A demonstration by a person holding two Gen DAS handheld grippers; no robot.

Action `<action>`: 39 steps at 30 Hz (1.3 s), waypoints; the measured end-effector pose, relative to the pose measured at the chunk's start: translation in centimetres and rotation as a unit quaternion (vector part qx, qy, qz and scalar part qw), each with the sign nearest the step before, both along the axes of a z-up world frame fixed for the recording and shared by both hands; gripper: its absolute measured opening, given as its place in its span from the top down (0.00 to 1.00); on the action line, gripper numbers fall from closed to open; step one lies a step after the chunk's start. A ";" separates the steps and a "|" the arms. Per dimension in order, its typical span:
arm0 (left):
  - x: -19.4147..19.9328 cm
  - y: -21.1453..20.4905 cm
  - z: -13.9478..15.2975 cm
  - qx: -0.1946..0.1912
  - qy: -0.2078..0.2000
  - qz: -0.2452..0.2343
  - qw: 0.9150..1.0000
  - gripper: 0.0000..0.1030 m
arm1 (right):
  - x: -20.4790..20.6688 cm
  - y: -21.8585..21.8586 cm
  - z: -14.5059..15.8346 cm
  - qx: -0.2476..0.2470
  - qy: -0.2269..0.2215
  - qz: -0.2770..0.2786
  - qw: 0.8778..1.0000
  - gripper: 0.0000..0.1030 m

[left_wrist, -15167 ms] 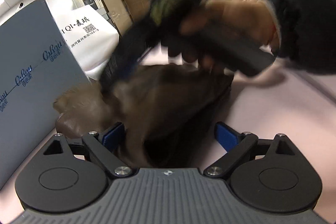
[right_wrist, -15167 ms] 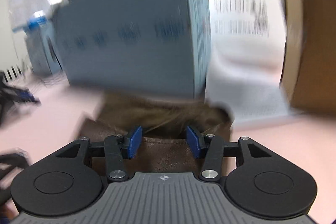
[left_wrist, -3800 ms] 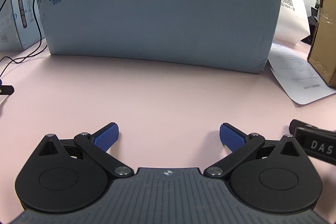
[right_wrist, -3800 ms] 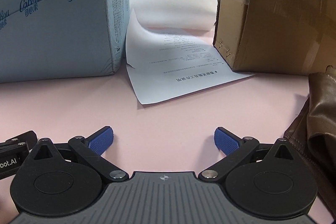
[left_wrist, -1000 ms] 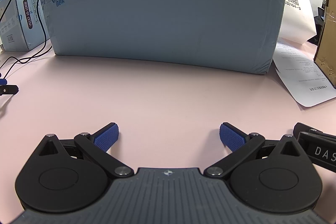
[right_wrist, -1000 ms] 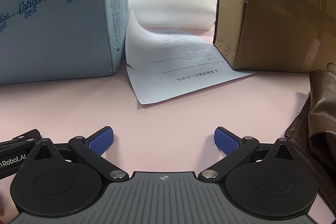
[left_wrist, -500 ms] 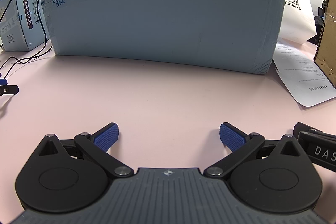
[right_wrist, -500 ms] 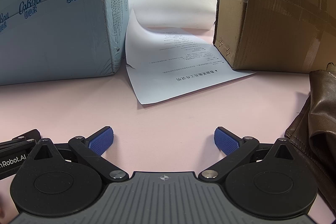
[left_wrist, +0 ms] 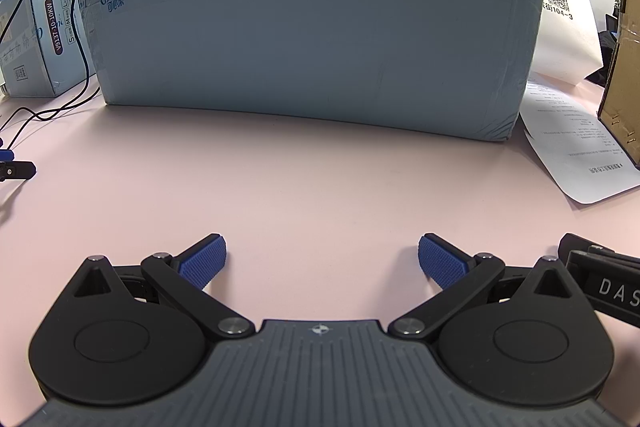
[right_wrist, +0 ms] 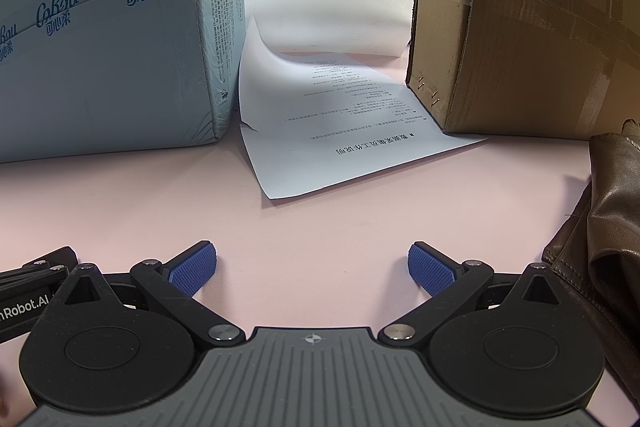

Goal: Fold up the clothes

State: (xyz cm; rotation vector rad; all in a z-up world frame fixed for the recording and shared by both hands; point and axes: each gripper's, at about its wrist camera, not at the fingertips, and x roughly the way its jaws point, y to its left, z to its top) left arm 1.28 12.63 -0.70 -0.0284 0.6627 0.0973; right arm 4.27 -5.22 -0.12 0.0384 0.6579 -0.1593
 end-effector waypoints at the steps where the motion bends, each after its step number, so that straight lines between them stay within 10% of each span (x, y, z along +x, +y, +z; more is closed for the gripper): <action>1: 0.0 0.0 0.0 0.000 0.000 0.000 1.000 0.00 | 0.0 0.0 0.0 0.000 0.000 0.000 1.000 0.00; 39: -0.1 0.0 0.1 0.000 0.000 0.003 1.000 0.00 | -0.1 -0.3 0.0 0.000 0.000 0.000 1.000 0.00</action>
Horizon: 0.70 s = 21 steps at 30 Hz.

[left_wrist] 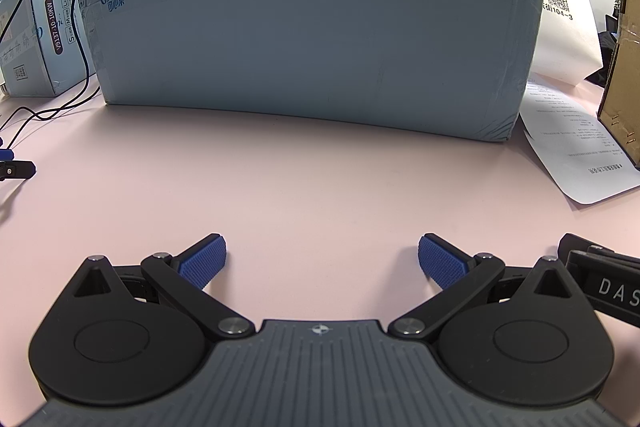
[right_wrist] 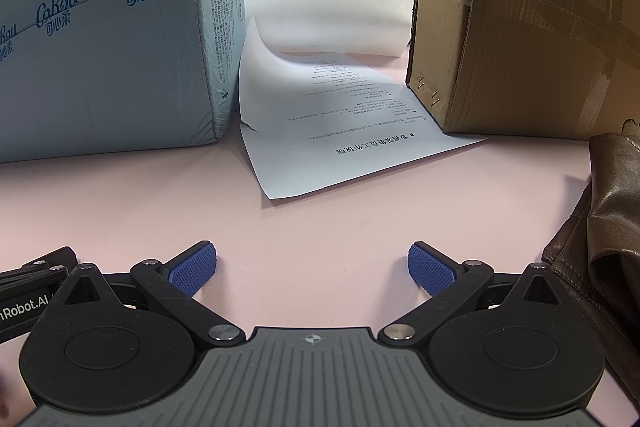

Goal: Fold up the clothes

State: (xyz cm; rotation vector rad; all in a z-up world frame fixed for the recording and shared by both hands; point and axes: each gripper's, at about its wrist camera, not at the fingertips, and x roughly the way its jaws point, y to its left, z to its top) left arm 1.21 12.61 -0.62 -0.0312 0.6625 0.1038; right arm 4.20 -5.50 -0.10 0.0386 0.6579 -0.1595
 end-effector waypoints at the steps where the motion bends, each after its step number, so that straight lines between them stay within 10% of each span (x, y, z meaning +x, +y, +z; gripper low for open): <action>1: 0.0 0.0 0.0 0.000 0.000 0.000 1.000 0.00 | 0.0 0.0 0.0 0.000 0.000 0.000 1.000 0.00; 21: 0.0 0.0 0.0 0.001 0.000 0.000 1.000 0.00 | 0.1 0.3 0.0 0.000 0.000 0.000 1.000 0.00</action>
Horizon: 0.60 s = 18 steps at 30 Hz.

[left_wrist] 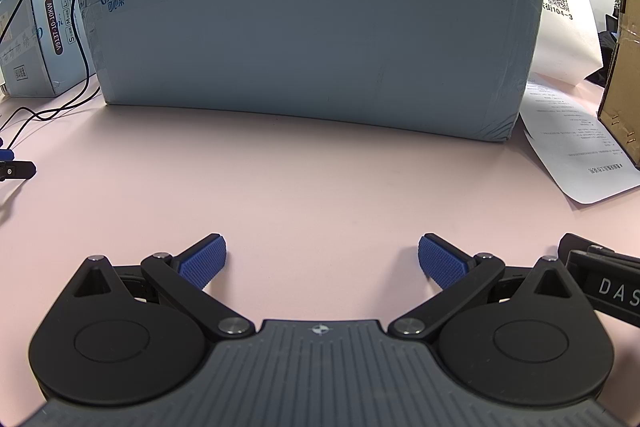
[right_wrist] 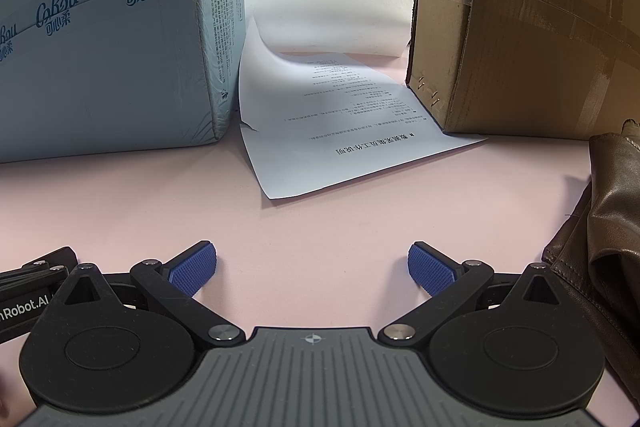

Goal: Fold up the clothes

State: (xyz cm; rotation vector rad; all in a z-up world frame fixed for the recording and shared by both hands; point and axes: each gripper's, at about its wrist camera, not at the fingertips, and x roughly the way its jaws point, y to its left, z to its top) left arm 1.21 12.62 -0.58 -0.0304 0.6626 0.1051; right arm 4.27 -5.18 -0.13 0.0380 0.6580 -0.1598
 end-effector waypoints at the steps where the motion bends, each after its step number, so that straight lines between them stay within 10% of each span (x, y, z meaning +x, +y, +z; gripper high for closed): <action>1: 0.0 0.0 0.0 0.000 0.000 0.000 1.000 0.00 | 0.0 0.0 0.0 0.000 0.000 0.000 1.000 0.00; 18: -0.1 0.1 0.0 0.001 0.000 0.000 1.000 0.00 | -0.1 -0.2 0.0 0.000 0.000 0.000 1.000 0.00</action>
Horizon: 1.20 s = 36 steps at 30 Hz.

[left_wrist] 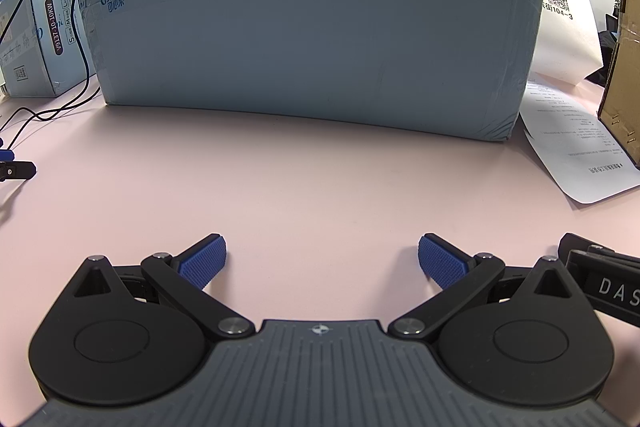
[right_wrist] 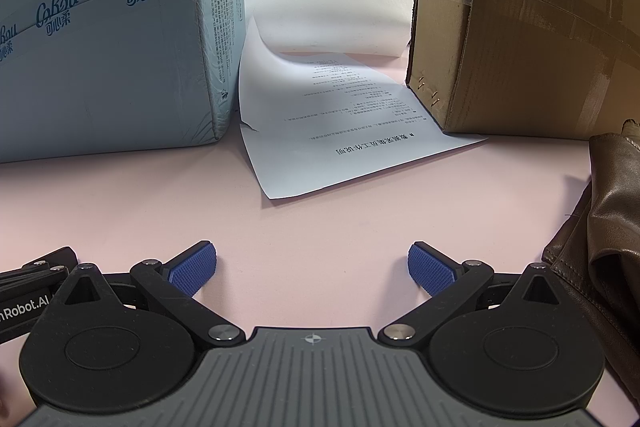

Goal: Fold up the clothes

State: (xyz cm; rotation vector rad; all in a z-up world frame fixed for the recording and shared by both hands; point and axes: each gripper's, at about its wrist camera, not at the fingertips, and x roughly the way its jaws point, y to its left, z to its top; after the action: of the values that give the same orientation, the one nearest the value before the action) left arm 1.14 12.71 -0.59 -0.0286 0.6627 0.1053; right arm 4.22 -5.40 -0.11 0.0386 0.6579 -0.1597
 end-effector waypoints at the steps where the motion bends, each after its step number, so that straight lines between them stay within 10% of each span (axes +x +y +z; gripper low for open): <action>1: 0.0 0.0 0.0 0.000 0.000 0.000 1.000 0.00 | 0.0 0.0 0.0 0.000 0.000 0.000 1.000 0.00; 36: 0.1 -0.2 0.0 0.001 0.000 0.000 1.000 0.00 | 0.0 -0.2 -0.1 0.000 0.000 0.000 1.000 0.00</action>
State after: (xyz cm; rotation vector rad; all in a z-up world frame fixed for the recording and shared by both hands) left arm 1.21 12.48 -0.61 -0.0266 0.6635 0.1053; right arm 4.19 -5.58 -0.22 0.0386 0.6579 -0.1597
